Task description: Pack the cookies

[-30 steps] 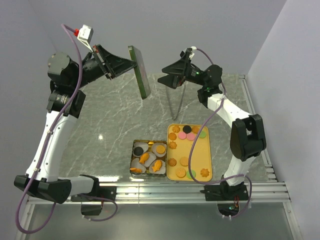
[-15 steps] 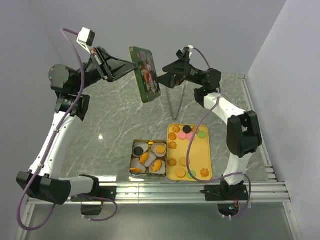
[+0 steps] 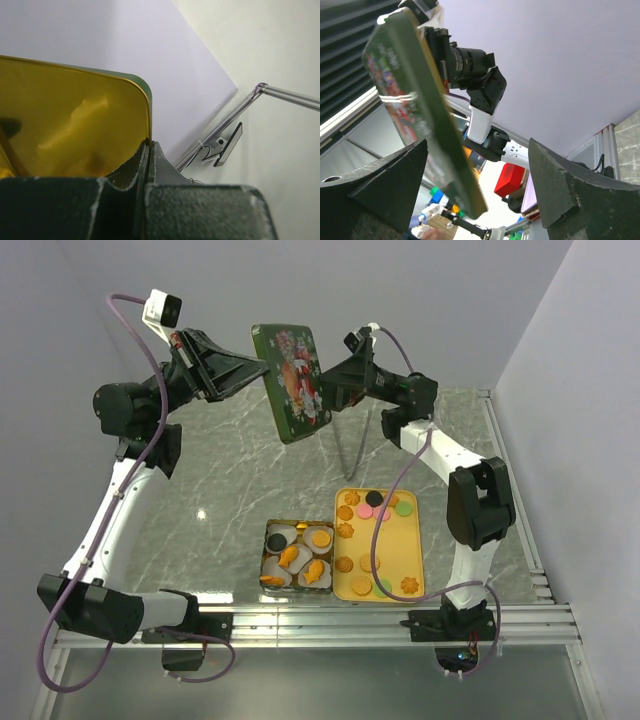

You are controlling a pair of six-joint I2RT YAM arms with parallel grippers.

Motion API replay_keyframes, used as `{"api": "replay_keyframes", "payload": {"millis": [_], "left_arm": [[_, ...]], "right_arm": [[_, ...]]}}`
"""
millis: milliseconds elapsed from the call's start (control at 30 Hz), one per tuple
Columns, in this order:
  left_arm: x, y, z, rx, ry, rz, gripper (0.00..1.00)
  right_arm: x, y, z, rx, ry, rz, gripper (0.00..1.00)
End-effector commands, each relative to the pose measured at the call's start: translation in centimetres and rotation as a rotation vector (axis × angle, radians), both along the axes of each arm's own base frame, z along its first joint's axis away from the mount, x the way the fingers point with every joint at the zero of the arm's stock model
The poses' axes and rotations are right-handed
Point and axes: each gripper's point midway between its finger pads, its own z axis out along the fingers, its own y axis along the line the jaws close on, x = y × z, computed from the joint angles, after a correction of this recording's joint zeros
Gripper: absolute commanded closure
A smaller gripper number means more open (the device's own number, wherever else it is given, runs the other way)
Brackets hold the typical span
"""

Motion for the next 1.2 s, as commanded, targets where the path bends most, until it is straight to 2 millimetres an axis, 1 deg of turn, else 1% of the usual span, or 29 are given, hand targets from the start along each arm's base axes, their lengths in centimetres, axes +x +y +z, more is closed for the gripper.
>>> {"api": "replay_keyframes", "payload": {"millis": [0, 167, 267, 333, 367, 467, 500, 567, 600, 667, 700, 733, 767, 800, 833, 867, 933, 967, 1033, 1067, 1133, 1167], "left_arm": [[-1.1, 0.4, 0.6, -0.035, -0.055, -0.017, 0.99], [-1.0, 0.5, -0.3, -0.048, -0.036, -0.019, 0.99], [-0.9, 0.5, -0.7, -0.063, -0.022, -0.029, 0.99], [-1.1, 0.6, -0.7, -0.072, -0.03, -0.03, 0.99], [-0.9, 0.6, -0.8, -0.072, -0.021, -0.029, 0.99], [-0.7, 0.6, -1.0, -0.072, -0.015, -0.026, 1.0], [-0.7, 0.6, -1.0, -0.072, -0.015, -0.024, 0.99], [-0.6, 0.7, -1.2, -0.076, -0.007, -0.018, 0.99], [-0.5, 0.8, -1.2, -0.078, -0.002, -0.015, 0.99], [0.2, 0.9, -2.0, -0.067, 0.034, 0.002, 0.99], [0.4, 0.9, -2.3, -0.062, 0.044, 0.009, 0.97], [0.9, 1.1, -3.0, -0.054, 0.077, 0.023, 0.92], [1.2, 1.2, -3.6, -0.051, 0.095, 0.031, 0.82], [1.3, 1.3, -4.0, -0.049, 0.109, 0.036, 0.79], [1.6, 1.5, -4.8, -0.041, 0.126, 0.052, 0.74], [2.2, 1.5, -5.7, -0.027, 0.172, 0.062, 0.67], [2.8, 1.5, -7.2, 0.004, 0.197, 0.093, 0.61], [3.3, 1.5, -8.0, 0.02, 0.229, 0.102, 0.55], [4.2, 1.4, -10.1, 0.065, 0.286, 0.123, 0.5], [4.5, 1.4, -10.9, 0.08, 0.308, 0.128, 0.45], [4.8, 1.3, -12.5, 0.108, 0.331, 0.133, 0.4], [5.0, 1.3, -12.9, 0.116, 0.34, 0.142, 0.36]], "right_arm": [[-6.2, -2.3, 3.8, 0.151, -0.111, 0.165, 0.15], [-7.9, -2.5, 5.5, 0.184, -0.153, 0.198, 0.19], [-9.0, -2.6, 6.2, 0.19, -0.171, 0.212, 0.22], [-9.7, -2.5, 6.2, 0.188, -0.175, 0.222, 0.25], [-10.3, -2.6, 6.6, 0.188, -0.186, 0.226, 0.27], [-11.5, -2.8, 6.6, 0.179, -0.194, 0.234, 0.36], [-11.7, -2.9, 6.6, 0.176, -0.196, 0.235, 0.42], [-12.2, -3.1, 6.6, 0.172, -0.195, 0.233, 0.48], [-12.4, -3.2, 6.5, 0.168, -0.197, 0.234, 0.53], [-12.7, -3.4, 6.6, 0.169, -0.196, 0.23, 0.57], [-12.9, -3.4, 6.6, 0.167, -0.197, 0.231, 0.59], [-13.1, -3.6, 6.7, 0.168, -0.198, 0.229, 0.61], [-13.3, -3.7, 6.7, 0.168, -0.2, 0.229, 0.63], [-13.3, -3.7, 6.8, 0.171, -0.194, 0.229, 0.64], [-13.4, -3.9, 6.9, 0.174, -0.194, 0.227, 0.66], [-13.5, -4.0, 7.0, 0.175, -0.191, 0.226, 0.67], [-13.7, -4.2, 7.1, 0.178, -0.192, 0.222, 0.7], [-13.8, -4.3, 7.1, 0.179, -0.191, 0.221, 0.73], [-13.9, -4.3, 7.0, 0.178, -0.187, 0.219, 0.78], [-13.9, -4.4, 6.9, 0.175, -0.186, 0.218, 0.83], [-13.9, -4.4, 6.6, 0.169, -0.172, 0.216, 0.88], [-13.8, -4.4, 6.4, 0.16, -0.168, 0.214, 0.93]]}}
